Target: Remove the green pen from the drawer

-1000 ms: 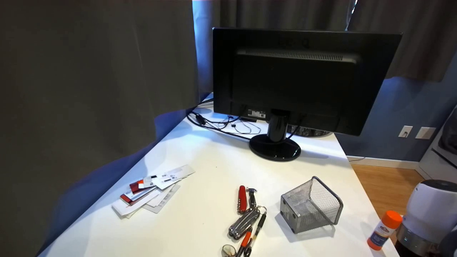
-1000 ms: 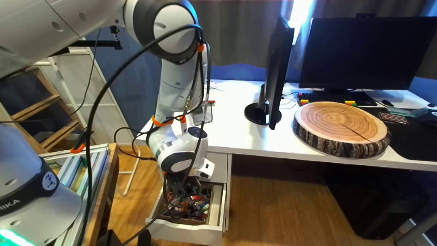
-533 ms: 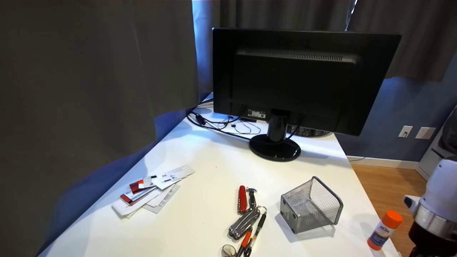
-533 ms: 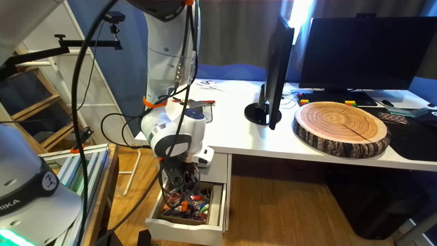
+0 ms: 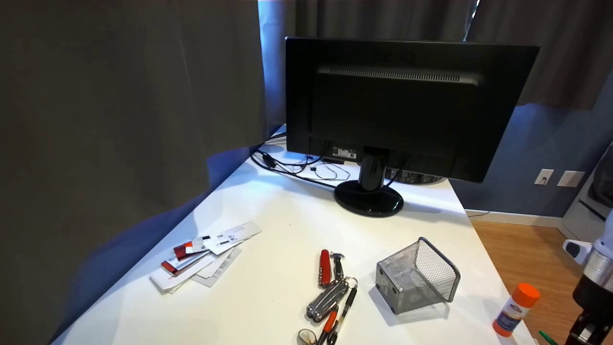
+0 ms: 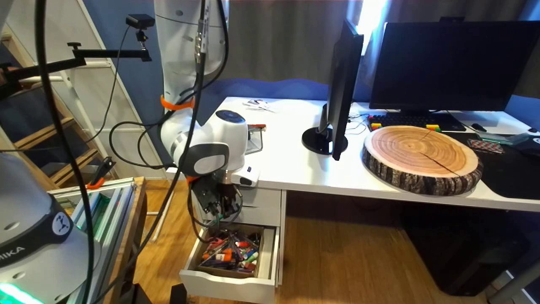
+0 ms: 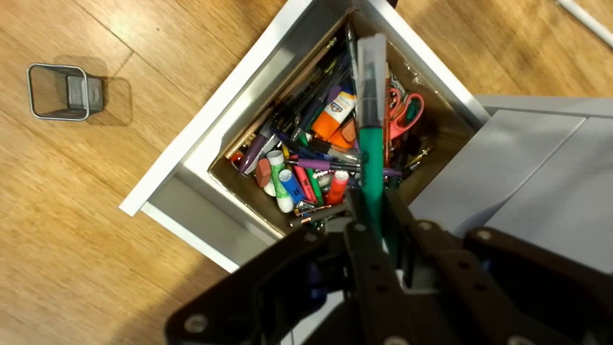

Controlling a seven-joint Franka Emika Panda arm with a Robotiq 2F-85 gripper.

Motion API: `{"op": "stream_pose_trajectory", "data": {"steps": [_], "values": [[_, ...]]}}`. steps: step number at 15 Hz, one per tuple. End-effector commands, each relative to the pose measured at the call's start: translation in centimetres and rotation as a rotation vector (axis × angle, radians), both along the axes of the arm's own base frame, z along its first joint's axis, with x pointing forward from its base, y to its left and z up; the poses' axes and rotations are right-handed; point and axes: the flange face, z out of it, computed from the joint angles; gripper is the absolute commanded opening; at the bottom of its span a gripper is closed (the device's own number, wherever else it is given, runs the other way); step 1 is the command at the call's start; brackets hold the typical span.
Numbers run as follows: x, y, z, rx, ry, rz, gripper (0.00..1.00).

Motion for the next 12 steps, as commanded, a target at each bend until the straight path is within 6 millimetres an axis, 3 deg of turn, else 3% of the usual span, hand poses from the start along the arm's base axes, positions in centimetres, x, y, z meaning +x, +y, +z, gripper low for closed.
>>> {"op": "stream_pose_trajectory", "data": {"steps": [1, 3, 4, 5, 12], "values": [[0.0, 0.0, 0.1, -0.001, 0.002, 0.001, 0.12], [-0.1, 0.0, 0.1, -0.001, 0.002, 0.001, 0.12], [-0.1, 0.0, 0.1, -0.001, 0.002, 0.001, 0.03], [0.1, 0.0, 0.5, -0.007, -0.01, 0.004, 0.03], [1.9, 0.2, 5.5, -0.09, -0.097, 0.049, 0.03]]}}
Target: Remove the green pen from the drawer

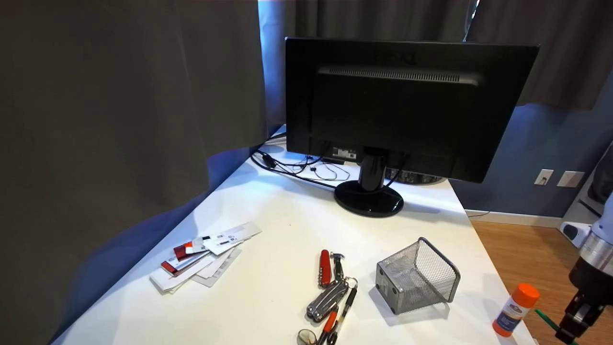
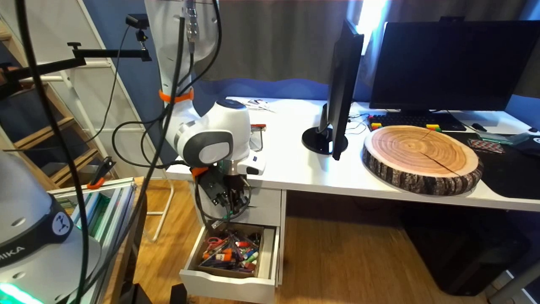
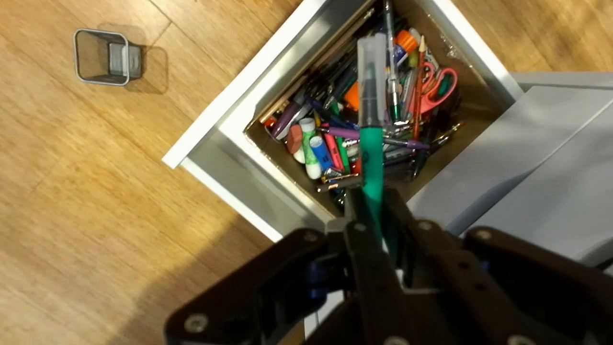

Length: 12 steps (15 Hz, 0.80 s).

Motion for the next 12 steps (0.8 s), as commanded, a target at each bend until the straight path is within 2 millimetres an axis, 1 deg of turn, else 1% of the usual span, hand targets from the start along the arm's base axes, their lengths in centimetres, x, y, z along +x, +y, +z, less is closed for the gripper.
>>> {"op": "stream_pose_trajectory", "data": {"steps": [1, 7, 9, 12], "values": [[0.2, 0.7, 3.8, -0.033, -0.035, 0.022, 0.03], [1.6, 2.0, 8.7, -0.002, -0.106, 0.06, 0.03], [2.0, 2.6, 9.8, 0.005, -0.109, 0.069, 0.03], [2.6, 3.9, 11.0, 0.016, -0.102, 0.096, 0.03]]}}
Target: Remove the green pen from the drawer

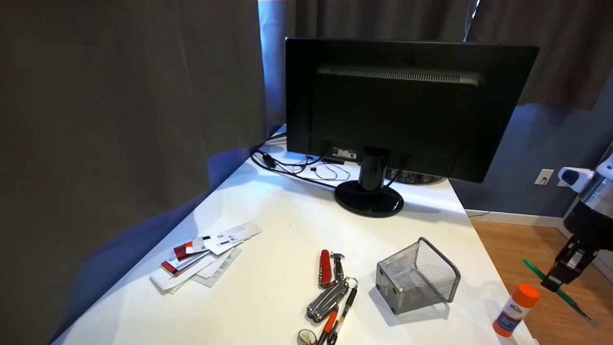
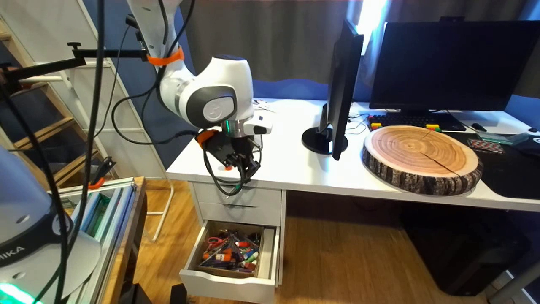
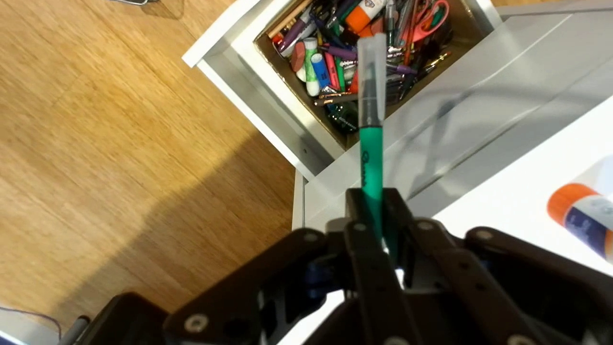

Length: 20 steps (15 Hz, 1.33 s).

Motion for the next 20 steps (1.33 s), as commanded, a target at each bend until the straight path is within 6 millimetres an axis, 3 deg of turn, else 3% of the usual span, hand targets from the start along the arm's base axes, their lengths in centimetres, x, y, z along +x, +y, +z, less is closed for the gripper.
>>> {"op": "stream_pose_trajectory", "data": {"steps": [1, 5, 10, 14, 20], "values": [[0.1, 1.5, 2.0, 0.002, 0.01, 0.04, 0.03], [1.7, 3.8, 2.6, 0.025, 0.013, 0.091, 0.03], [5.0, 4.9, 2.9, 0.035, 0.011, 0.121, 0.03], [7.3, 5.8, 1.4, 0.055, 0.023, 0.13, 0.03], [8.8, 7.6, -1.3, 0.077, 0.056, 0.144, 0.03]]}}
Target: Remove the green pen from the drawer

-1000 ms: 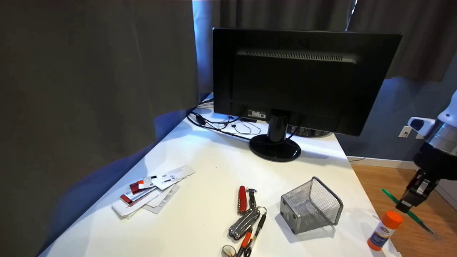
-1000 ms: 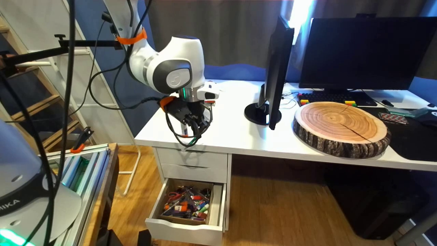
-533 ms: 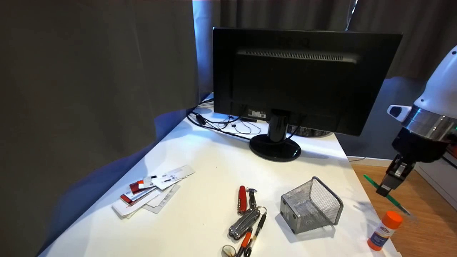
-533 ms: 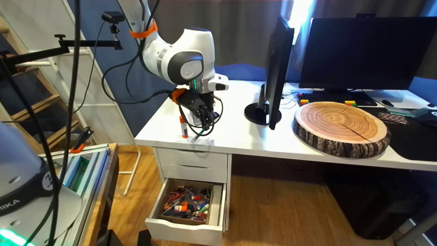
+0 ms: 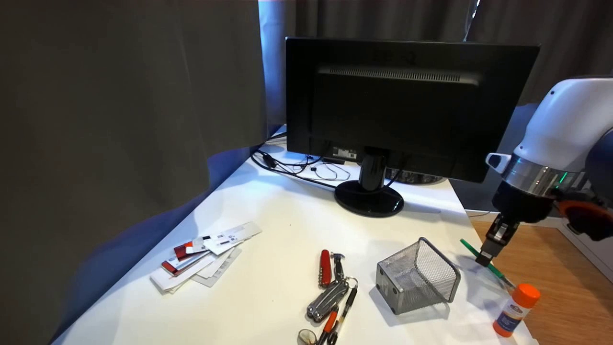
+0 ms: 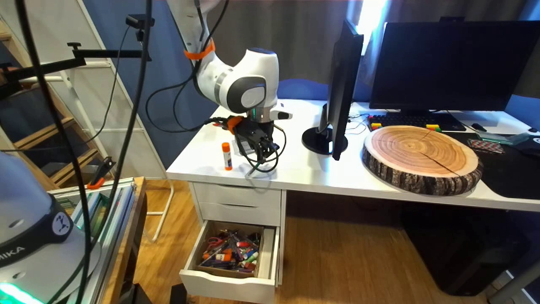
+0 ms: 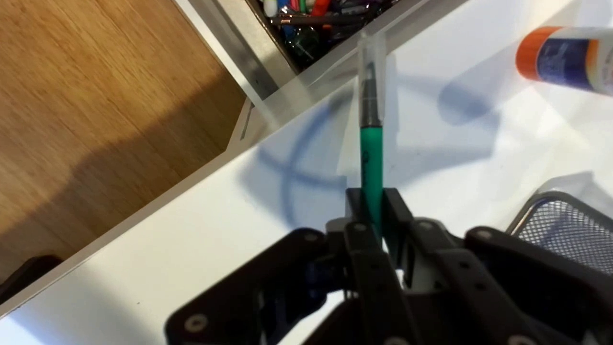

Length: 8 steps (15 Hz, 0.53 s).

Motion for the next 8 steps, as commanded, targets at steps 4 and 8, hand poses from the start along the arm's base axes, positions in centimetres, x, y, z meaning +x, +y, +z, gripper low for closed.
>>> {"op": "stream_pose_trajectory", "data": {"steps": [4, 8], "values": [[1.8, 1.6, -2.3, -0.004, 0.029, 0.022, 0.27], [1.6, 1.2, 0.0, -0.046, -0.02, 0.023, 0.58]]}}
